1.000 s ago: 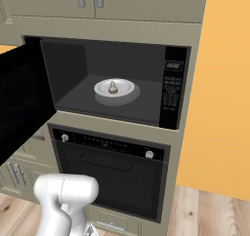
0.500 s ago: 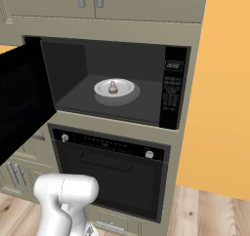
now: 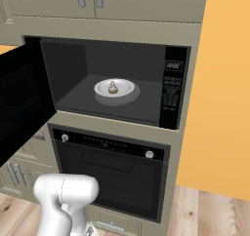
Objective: Pick the mushroom from the counter and place it in the microwave. Then turn on the microwave.
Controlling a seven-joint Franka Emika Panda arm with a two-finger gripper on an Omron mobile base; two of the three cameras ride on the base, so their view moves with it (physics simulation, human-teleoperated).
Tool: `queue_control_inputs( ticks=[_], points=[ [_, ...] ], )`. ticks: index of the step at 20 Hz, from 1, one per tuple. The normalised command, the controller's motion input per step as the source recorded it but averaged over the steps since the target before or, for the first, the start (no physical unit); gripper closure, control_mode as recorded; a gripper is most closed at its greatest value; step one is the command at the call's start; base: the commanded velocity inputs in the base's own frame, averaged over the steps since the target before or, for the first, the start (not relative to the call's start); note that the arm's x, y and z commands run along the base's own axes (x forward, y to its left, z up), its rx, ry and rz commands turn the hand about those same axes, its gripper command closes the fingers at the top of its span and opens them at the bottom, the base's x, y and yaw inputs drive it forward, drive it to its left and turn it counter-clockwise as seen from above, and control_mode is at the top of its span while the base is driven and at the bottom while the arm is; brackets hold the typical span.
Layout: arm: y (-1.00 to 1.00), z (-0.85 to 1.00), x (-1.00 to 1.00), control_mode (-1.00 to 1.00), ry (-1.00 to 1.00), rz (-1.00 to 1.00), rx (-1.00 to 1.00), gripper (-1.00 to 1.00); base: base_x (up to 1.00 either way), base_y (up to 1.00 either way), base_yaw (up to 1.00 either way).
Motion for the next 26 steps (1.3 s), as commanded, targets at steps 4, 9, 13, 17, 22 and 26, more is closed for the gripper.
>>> queue_control_inputs(
  ticks=[4,9,13,17,22,26],
  points=[
    [-0.33,-0.04,-0.07,-1.00,0.00,-0.07,0.02,-1.00,0.00,0.00,0.00],
    [-0.38,-0.05,-0.05,-1.00,0.00,-0.10,0.01,-1.00,0.00,0.00,0.00],
    [-0.48,-0.06,-0.04,-1.00,-0.02,-0.11,0.00,-1.00,0.00,0.00,0.00],
    [-0.48,-0.06,-0.01,-1.00,-0.01,-0.12,0.00,-1.00,0.00,0.00,0.00],
    [-0.49,-0.05,0.00,-1.00,-0.02,-0.12,0.00,-1.00,0.00,0.00,0.00],
    [-0.49,-0.03,0.00,-1.00,-0.03,-0.13,0.00,-1.00,0.00,0.00,0.00]
  ],
)
